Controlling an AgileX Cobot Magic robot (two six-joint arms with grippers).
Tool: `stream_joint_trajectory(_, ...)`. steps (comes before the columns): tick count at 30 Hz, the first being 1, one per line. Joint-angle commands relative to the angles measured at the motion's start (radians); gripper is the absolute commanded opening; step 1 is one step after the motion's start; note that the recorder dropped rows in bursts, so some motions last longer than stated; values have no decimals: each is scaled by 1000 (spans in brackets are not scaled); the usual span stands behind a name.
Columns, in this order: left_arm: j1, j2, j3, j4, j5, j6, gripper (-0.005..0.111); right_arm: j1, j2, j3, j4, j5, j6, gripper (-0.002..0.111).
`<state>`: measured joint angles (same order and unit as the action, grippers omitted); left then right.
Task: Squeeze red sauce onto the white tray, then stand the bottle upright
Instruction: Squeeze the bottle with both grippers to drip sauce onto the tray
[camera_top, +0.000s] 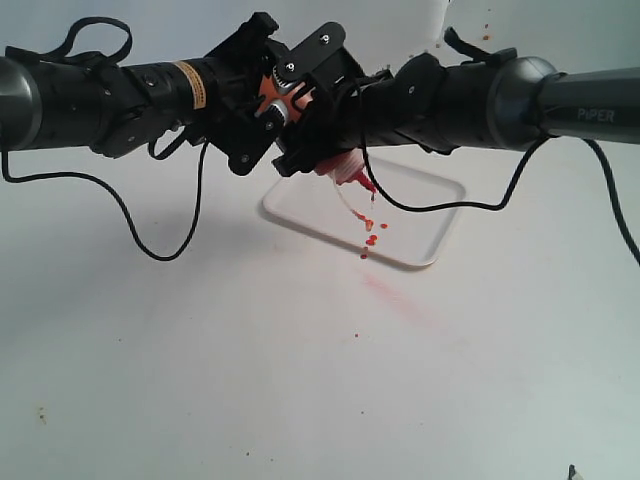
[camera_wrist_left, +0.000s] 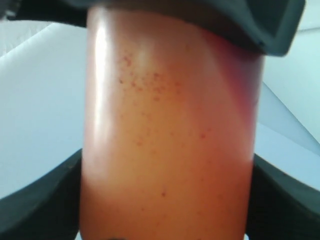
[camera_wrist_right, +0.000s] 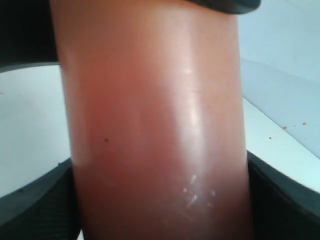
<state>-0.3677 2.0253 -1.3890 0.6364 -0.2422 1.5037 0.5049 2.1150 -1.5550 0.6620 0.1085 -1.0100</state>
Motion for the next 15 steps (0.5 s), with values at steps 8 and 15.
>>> stream_joint_trajectory(8,-4,-16,-12,-28,-69,-30,0,5,-2,-6,8,-65,-4,3)
stream_joint_trajectory(15,-4,24,-12,-28,-75,-30,0,5,19,-6,4,-134,-6,69)
